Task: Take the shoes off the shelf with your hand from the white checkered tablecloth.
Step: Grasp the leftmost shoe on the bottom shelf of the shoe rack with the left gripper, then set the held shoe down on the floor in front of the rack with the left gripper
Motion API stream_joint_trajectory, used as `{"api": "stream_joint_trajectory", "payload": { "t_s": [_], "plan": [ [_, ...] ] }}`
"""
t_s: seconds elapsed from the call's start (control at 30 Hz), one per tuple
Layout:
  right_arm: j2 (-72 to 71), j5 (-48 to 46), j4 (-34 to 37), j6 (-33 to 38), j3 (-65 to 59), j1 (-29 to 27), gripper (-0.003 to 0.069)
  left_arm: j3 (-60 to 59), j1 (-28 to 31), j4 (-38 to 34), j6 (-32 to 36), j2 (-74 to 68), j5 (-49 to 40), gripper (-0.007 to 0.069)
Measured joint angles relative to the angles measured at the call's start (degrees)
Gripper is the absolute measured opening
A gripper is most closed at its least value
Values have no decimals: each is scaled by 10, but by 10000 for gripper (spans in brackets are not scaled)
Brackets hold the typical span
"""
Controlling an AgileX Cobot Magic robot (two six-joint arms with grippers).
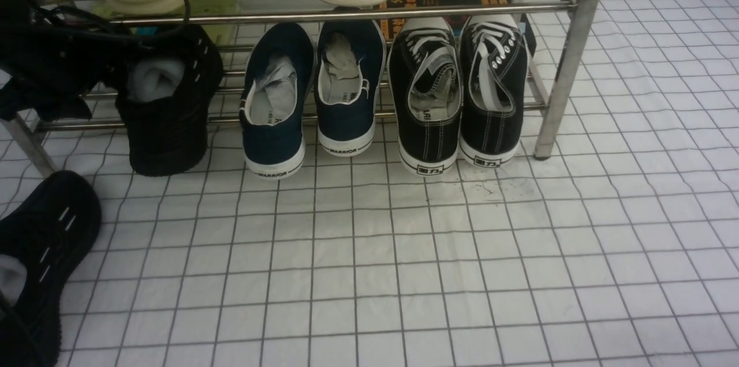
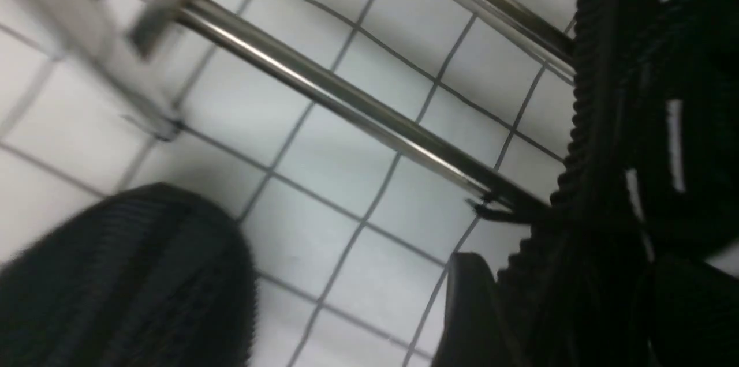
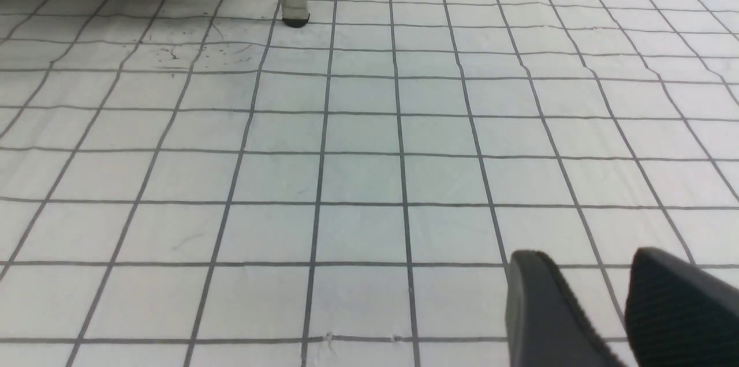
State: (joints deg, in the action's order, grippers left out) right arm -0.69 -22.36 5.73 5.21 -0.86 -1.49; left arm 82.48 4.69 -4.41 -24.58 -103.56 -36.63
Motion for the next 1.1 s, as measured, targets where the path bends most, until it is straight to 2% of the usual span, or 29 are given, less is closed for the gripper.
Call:
{"api": "stream_joint_trajectory", "payload": {
  "t_s": [0.17, 0.23, 0.27, 0.3, 0.37, 0.43, 0.67, 0.93, 1.1],
  "plan": [
    [0, 0, 0, 0, 0, 0, 239, 1, 0, -26, 0, -24, 17, 417],
    [0, 0, 0, 0, 0, 0, 239, 5, 0, -44, 0, -34, 16, 337],
    [0, 0, 0, 0, 0, 0, 239, 6, 0, -45, 0, -34, 15, 328],
    [0, 0, 0, 0, 0, 0, 239, 6, 0, -48, -1, -35, 13, 273],
    [0, 0, 0, 0, 0, 0, 239, 8, 0, -54, 0, -36, 6, 116],
    [0, 0, 0, 0, 0, 0, 239, 10, 0, -54, 7, -35, -2, 52],
    [0, 0, 0, 0, 0, 0, 239, 11, 0, -36, 24, -12, -66, 34],
    [0, 0, 0, 0, 0, 0, 239, 4, -1, 30, 27, 55, -215, 34],
    [0, 0, 0, 0, 0, 0, 239, -59, -28, 49, 49, 89, -268, 34]
  ]
}}
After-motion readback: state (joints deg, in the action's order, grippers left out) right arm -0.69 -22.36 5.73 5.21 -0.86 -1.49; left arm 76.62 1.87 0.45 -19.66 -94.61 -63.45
